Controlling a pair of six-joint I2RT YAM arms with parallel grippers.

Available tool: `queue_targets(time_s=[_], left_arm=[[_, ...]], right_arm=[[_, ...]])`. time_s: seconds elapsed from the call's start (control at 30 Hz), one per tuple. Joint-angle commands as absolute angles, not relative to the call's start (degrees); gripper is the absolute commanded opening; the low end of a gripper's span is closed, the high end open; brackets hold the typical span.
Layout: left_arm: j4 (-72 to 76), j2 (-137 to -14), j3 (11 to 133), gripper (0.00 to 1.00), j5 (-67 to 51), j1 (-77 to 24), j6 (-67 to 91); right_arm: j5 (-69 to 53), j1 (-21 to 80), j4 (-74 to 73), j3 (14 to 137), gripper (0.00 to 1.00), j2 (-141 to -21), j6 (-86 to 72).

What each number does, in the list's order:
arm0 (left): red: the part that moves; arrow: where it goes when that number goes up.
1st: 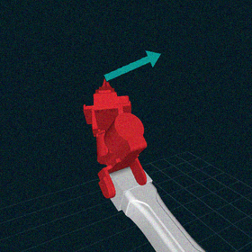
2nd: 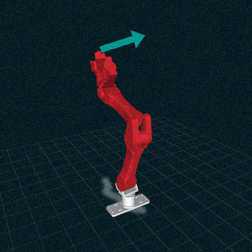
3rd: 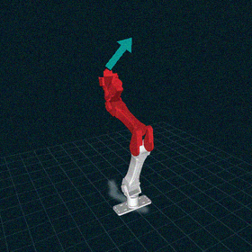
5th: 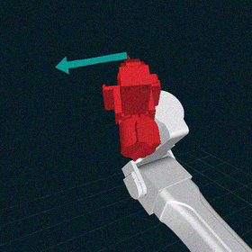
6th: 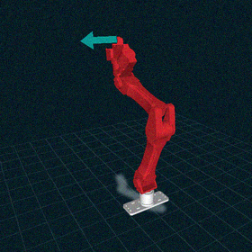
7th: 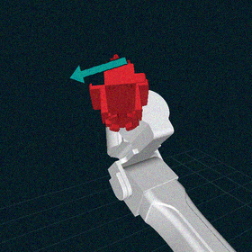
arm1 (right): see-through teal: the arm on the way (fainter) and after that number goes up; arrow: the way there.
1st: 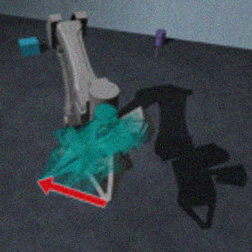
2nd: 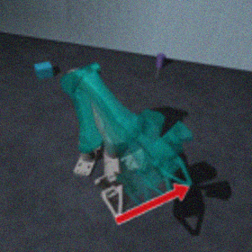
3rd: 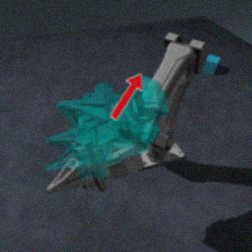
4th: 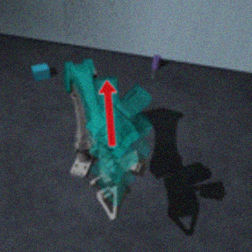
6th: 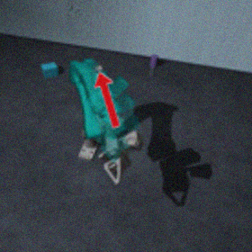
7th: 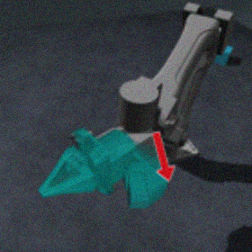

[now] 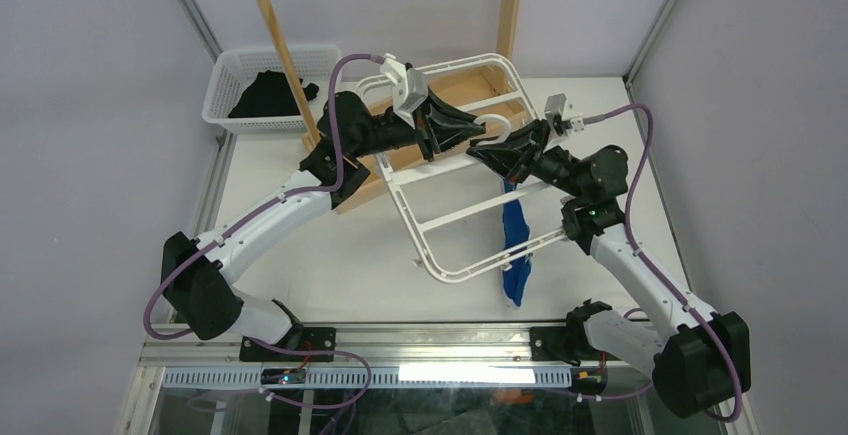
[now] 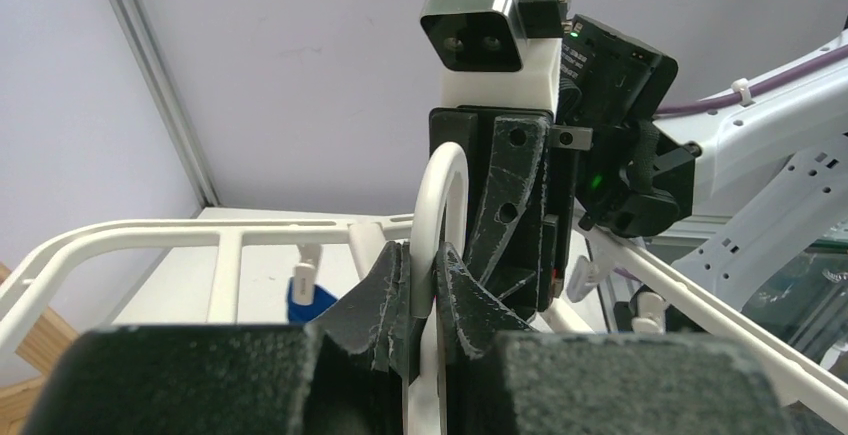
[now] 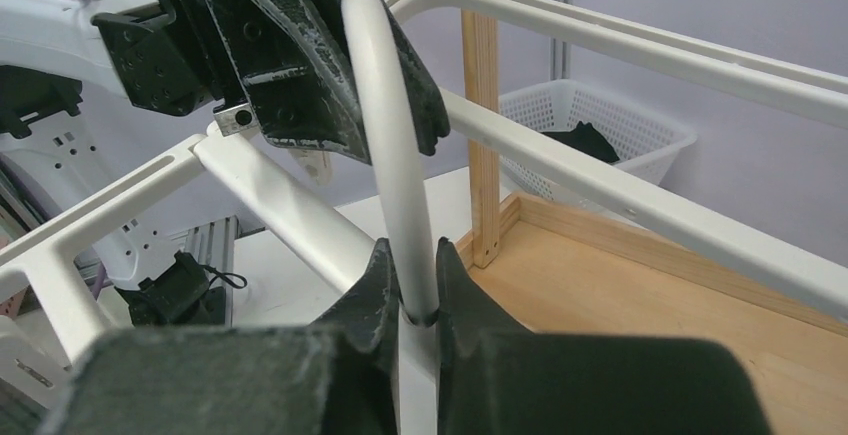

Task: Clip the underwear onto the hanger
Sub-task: Pick up the hanger at the center of the board, then move the clothesline to the center of the board.

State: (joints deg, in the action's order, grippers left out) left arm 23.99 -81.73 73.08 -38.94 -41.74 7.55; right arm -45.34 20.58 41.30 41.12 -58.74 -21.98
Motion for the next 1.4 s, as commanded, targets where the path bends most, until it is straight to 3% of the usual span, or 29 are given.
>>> queue_targets(time_s=[0.0, 0.03, 0.17, 0.23, 0.27, 0.4, 0.63, 1.0, 1.37], left_arm=[[31.9, -78.6, 73.8, 0.01, -35.2, -41.6, 9.0], [31.5, -78.1, 73.9, 0.05, -34.6, -41.5, 9.2], [26.7, -76.1, 75.1, 0.43, -31.9, -40.6, 8.2], [22.2, -74.7, 75.6, 0.53, -29.3, -40.1, 6.8], [20.7, -74.0, 75.3, 0.55, -27.4, -39.7, 6.4], [18.1, -71.7, 73.3, 0.6, -21.5, -36.2, 8.1], [16.7, -72.1, 69.2, 0.64, -15.6, -28.9, 12.6], [11.5, -95.7, 73.7, 0.76, -17.6, -28.2, 7.6], [2.7, -118.7, 91.2, 0.71, -26.4, -28.2, 0.4]], right_arm=[[-38.8, 20.9, 40.6, 43.8, 0.0, -57.3, -21.1], [-37.3, 21.0, 38.5, 44.0, 0.0, -56.7, -20.0], [-33.8, 20.9, 23.2, 46.8, 0.0, -52.7, -18.6], [-33.8, 20.9, 16.6, 47.7, 0.0, -49.8, -18.6], [-15.4, 20.9, 13.9, 48.0, 0.0, -48.3, -12.4], [3.0, 20.8, 4.2, 48.8, 0.0, -42.8, -3.4], [14.2, 20.7, -2.9, 50.4, 0.0, -33.6, -0.8], [2.6, 20.7, -8.8, 57.8, 0.0, -26.5, 1.3], [0.4, 20.7, -11.5, 58.6, 0.0, -27.1, 1.8]])
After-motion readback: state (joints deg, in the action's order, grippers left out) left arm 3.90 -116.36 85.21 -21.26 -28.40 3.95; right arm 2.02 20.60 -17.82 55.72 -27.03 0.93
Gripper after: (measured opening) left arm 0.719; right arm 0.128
